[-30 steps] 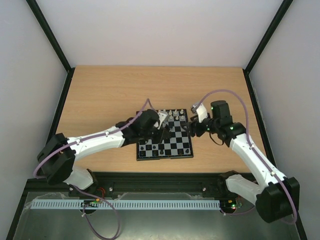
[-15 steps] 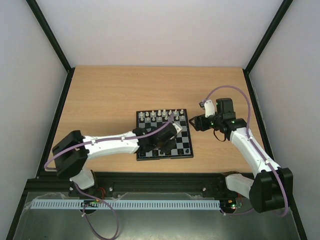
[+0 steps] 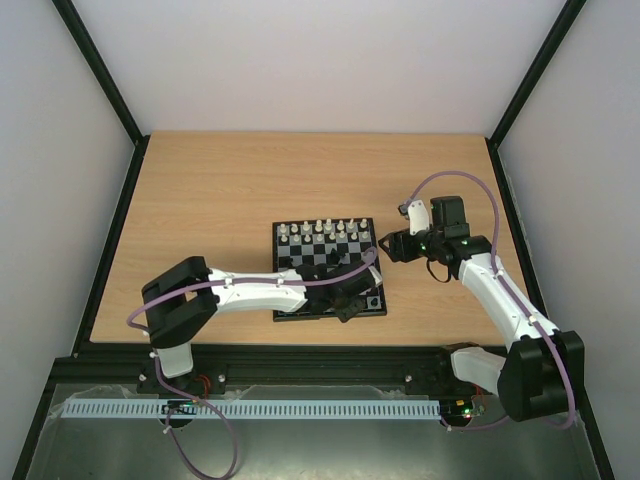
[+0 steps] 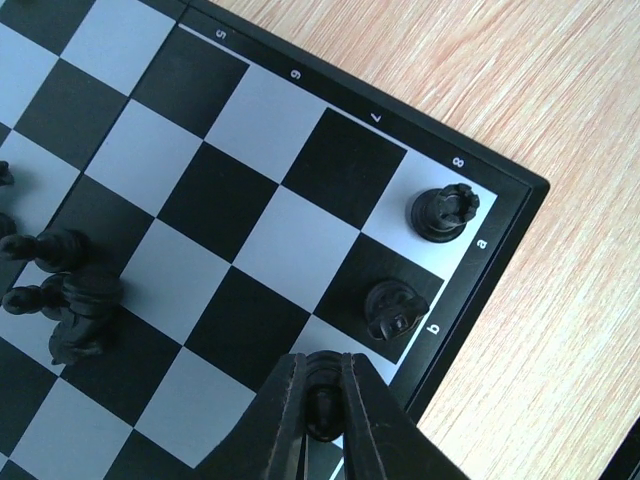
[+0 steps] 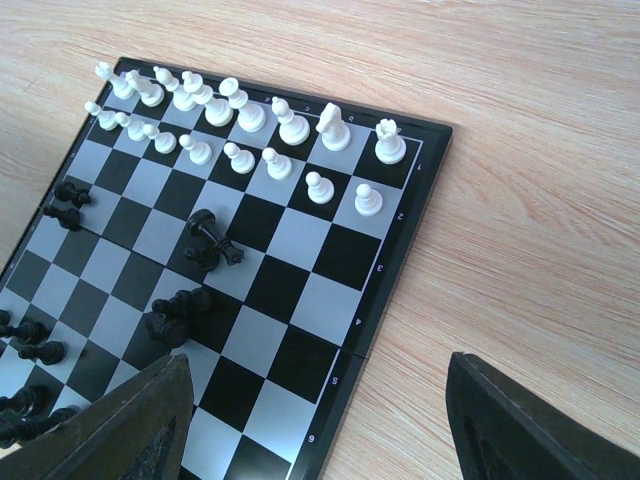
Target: Set up the chess pieces on the board
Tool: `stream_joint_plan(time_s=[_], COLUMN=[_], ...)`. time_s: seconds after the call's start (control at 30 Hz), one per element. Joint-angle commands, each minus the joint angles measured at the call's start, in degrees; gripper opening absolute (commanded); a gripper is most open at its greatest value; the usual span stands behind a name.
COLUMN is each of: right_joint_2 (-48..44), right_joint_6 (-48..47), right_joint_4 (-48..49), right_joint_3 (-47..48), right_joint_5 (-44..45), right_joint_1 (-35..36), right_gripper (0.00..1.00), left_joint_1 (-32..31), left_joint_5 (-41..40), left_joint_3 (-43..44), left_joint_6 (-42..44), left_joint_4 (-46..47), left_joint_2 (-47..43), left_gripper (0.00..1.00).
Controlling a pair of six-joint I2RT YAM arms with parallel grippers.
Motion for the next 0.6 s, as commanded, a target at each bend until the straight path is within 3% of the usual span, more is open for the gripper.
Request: stream_joint_plan(time_s=[0.0,0.57], right_joint_2=[0.55,0.73], right_joint_6=[-0.62,-1.05], right_joint_4=[-1.33,-1.57], right_joint_3=[-0.76,-0.83], right_joint_5=[-0.40,-0.91], right_joint_1=[-0.28,-0.28], right_gripper=[0.71,0.71], left_joint_1=[-0.37,-0.29], left_joint_5=[-0.29,0.66], left_joint_3=[1.27,1.49], left_joint_6=[0.99,0.54], left_joint_4=[-1.83,-2.34], left_joint_2=[1.08,3.40], left_gripper=[0.02,0.02])
